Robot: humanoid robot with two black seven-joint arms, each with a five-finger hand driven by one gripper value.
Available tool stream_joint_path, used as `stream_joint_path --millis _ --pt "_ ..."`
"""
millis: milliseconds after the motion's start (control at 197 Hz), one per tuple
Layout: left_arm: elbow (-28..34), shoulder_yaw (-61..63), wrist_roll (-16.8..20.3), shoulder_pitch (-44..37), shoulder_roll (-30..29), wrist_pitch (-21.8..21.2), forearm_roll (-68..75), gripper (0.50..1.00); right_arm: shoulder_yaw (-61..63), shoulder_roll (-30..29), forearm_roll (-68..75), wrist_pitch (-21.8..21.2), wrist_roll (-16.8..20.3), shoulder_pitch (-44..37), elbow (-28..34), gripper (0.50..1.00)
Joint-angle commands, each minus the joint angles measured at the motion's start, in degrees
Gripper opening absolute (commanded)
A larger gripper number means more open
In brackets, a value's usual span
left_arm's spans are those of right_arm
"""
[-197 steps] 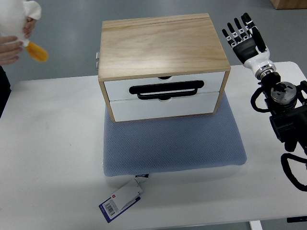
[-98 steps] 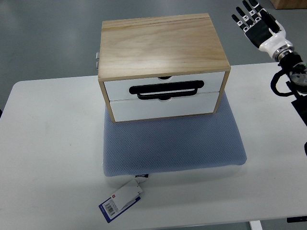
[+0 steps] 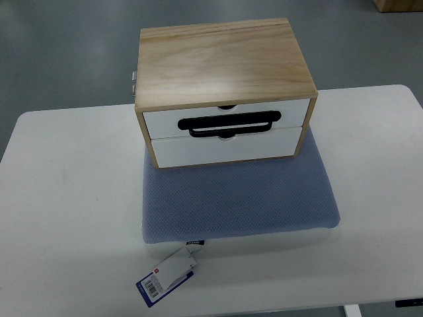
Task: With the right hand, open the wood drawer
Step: 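Move the right hand over the box and down to the upper drawer handle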
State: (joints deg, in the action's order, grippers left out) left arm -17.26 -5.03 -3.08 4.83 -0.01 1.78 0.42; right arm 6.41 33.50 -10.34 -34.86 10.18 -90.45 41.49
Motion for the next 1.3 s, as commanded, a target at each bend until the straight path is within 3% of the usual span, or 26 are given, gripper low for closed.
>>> stream_joint_path --millis 0,127,178,183,376,640,782,935,950,1057,1077,1168,1178,1295 --pt "0.0 -0.1 0.0 0.0 0.0 0.0 -0.1 1.0 -12.7 0.6 -4.1 -0.1 5.1 -12.5 8.2 0.946" --pt "0.0 -0.1 0.0 0.0 0.0 0.0 -0.2 1.0 -23.5 -2.3 -4.2 -0.1 8.8 -24.2 16.5 0.946" --pt "0.0 -0.1 0.0 0.0 0.0 0.0 -0.2 1.0 -23.5 -2.3 -4.2 -0.1 8.8 -24.2 16.5 0.946" --pt "0.1 -0.2 0.0 0.0 0.0 0.0 -0.2 1.0 -24.7 -3.8 -4.1 -0.1 9.6 -27.4 19.7 0.946" --pt "0.4 -0.2 0.0 0.0 0.0 0.0 -0.2 1.0 -25.1 -9.5 -1.3 -0.1 9.7 -32.6 27.1 0.942" --pt "0.5 -0.2 0.1 0.0 0.0 0.0 -0.2 1.0 -27.3 -16.5 -1.8 -0.1 10.2 -32.9 28.1 0.944" --pt "0.6 -0.2 0.0 0.0 0.0 0.0 -0.2 1.0 -28.5 -17.2 -1.2 -0.1 13.7 -32.9 29.9 0.944" --pt "0.6 -0.2 0.0 0.0 0.0 0.0 -0.2 1.0 -28.8 -17.1 0.4 -0.1 15.0 -32.9 31.5 0.944" --pt "0.6 -0.2 0.0 0.0 0.0 0.0 -0.2 1.0 -29.6 -17.1 2.3 -0.1 17.2 -32.8 31.7 0.944" --pt "0.5 -0.2 0.0 0.0 0.0 0.0 -0.2 1.0 -29.8 -17.1 4.6 -0.1 18.7 -32.5 31.7 0.944" --pt "0.6 -0.2 0.0 0.0 0.0 0.0 -0.2 1.0 -29.9 -17.2 6.9 -0.1 20.5 -32.2 31.7 0.944" --pt "0.6 -0.1 0.0 0.0 0.0 0.0 -0.2 1.0 -29.9 -17.3 7.4 1.0 21.6 -32.0 31.7 0.944" --pt "0.6 -0.1 0.0 0.0 0.0 0.0 -0.2 1.0 -30.3 -18.2 7.5 3.3 22.4 -31.4 31.7 0.944" --pt "0.6 -0.1 0.0 0.0 0.0 0.0 -0.2 1.0 -31.4 -19.1 7.9 7.5 23.7 -30.3 31.6 0.946"
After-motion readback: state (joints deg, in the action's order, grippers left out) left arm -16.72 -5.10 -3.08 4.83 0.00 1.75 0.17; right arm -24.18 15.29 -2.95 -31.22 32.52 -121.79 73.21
